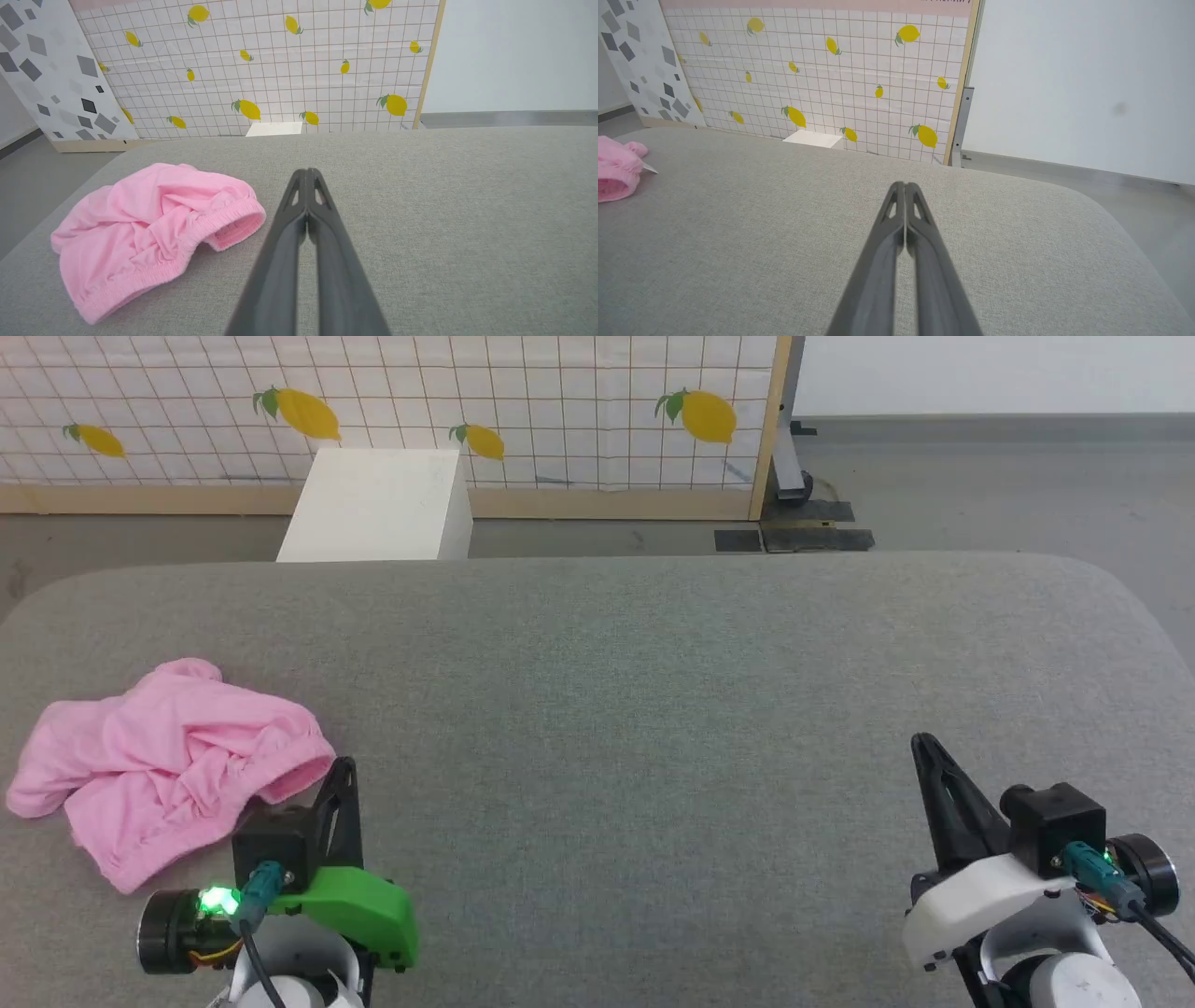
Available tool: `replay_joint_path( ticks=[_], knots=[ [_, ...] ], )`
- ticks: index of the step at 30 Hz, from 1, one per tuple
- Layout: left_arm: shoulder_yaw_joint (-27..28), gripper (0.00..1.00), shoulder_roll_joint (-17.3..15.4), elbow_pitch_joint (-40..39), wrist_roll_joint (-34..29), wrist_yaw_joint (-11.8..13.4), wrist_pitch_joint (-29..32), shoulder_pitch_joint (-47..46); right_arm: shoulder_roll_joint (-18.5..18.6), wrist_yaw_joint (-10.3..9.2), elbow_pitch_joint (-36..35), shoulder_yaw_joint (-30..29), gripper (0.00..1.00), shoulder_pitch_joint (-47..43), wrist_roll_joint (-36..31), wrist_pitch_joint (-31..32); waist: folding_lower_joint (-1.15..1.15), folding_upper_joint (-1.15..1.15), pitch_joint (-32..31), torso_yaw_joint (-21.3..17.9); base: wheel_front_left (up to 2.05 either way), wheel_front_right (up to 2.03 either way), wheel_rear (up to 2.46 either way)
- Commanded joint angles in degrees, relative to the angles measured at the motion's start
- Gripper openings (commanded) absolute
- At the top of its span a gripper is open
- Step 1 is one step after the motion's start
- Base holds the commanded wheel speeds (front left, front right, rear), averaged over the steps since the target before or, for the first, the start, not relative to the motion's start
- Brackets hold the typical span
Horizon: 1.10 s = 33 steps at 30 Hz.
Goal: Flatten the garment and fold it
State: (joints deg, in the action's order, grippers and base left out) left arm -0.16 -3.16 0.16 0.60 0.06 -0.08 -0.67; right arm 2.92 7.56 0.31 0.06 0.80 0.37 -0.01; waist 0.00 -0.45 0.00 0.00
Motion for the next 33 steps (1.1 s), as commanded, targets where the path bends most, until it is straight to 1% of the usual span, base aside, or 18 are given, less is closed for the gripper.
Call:
replay_joint_path(
  ticks=[1,3,4,21,33],
  knots=[
    [0.2,0.0,0.3,-0.2,-0.6,-0.1,0.1,0.7,0.0,-0.08,-0.3,-0.1,0.0,-0.8,-0.4,0.0,0.0,0.45,0.0,0.0,0.0,0.0,0.0],
    [0.2,0.0,0.3,-0.2,-0.6,-0.1,0.1,0.7,0.0,-0.08,-0.3,-0.1,0.0,-0.8,-0.4,0.0,0.0,0.45,0.0,0.0,0.0,0.0,0.0],
    [0.0,1.0,0.0,0.0,0.0,0.0,0.0,0.0,0.0,0.0,0.0,0.0,1.0,0.0,0.0,0.0,0.0,0.0,0.0,0.0,0.0,0.0,0.0],
    [-0.7,1.0,0.0,1.3,1.1,-0.1,-1.8,0.1,0.0,0.0,0.9,-0.2,1.0,-0.7,2.1,-1.8,0.0,0.05,0.1,0.1,0.0,0.0,0.0],
    [-0.5,1.0,0.0,2.0,2.0,-0.2,-3.2,0.0,0.0,-0.01,1.6,0.0,1.0,-0.9,3.6,-3.2,0.0,0.09,0.5,2.1,0.0,0.0,0.0]
  ],
)
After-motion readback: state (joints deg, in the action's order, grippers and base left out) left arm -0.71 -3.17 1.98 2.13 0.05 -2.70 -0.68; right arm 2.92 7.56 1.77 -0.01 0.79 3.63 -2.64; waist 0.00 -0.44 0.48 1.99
